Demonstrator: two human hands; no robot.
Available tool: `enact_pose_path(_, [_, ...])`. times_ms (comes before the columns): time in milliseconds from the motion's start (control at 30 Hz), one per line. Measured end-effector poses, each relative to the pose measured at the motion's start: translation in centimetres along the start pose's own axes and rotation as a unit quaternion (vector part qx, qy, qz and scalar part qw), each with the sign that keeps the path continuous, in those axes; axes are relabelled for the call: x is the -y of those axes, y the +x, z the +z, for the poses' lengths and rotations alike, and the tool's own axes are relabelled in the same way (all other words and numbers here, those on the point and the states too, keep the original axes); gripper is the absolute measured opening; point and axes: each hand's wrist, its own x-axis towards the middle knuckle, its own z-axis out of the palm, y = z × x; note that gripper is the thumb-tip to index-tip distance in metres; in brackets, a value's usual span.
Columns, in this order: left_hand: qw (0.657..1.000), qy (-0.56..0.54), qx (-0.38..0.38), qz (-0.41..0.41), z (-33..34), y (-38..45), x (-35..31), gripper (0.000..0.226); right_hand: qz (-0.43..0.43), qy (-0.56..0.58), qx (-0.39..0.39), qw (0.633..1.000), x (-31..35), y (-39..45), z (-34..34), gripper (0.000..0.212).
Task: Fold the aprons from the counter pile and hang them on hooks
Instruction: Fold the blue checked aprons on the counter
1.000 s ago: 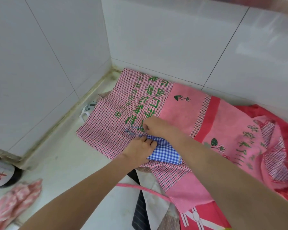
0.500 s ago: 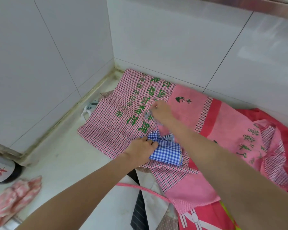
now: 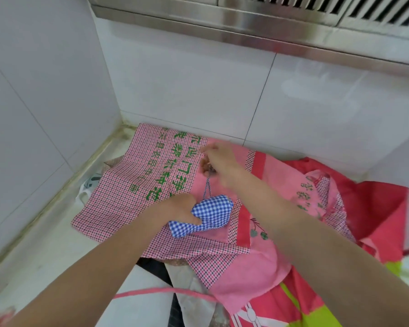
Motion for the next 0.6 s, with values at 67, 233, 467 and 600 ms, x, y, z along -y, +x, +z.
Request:
enact_pose_path(67, [1.000,-0.005,-0.025,-0.001,0.1,-0.1,-1.0,0.037,0.046,0.094,0.032,0.994,0.2,-1.3,-0.1,0.024])
enact_pose_path(233, [0.987,-0.142,-0.072,-0.009,-0.1,-0.6,-0.9,0.062,0.099,0.176,0.053,0.978,-0.3,-3.0,-1.8,0.022])
enact_pose_path(467, [0.940,-0.325,-0.102,-0.003,-3.2,-3.3,-0.2,0.040,0.116,0.043,0.032,0.992,-1.0,-4.9,-5.9,0.017])
enact_pose_path(600, [0.971,-0.224,-0.047,0.065,-4.7,-5.3,-0.9,0.034,0.032,-0.207,-0.072,0.975,-0.9,-5.9,-7.0,0.027])
